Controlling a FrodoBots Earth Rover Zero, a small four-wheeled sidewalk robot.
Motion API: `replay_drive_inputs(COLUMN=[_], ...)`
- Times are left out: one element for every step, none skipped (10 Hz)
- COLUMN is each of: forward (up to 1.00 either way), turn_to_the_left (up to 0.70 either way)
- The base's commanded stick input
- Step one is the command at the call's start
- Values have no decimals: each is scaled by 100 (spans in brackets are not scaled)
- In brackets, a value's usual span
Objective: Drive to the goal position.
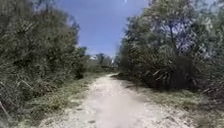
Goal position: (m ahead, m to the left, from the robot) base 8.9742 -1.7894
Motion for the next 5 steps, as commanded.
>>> replay_drive_inputs(forward=[50, 50, 50, 50, 50], turn_to_the_left=[0, 0, 0, 0, 0])
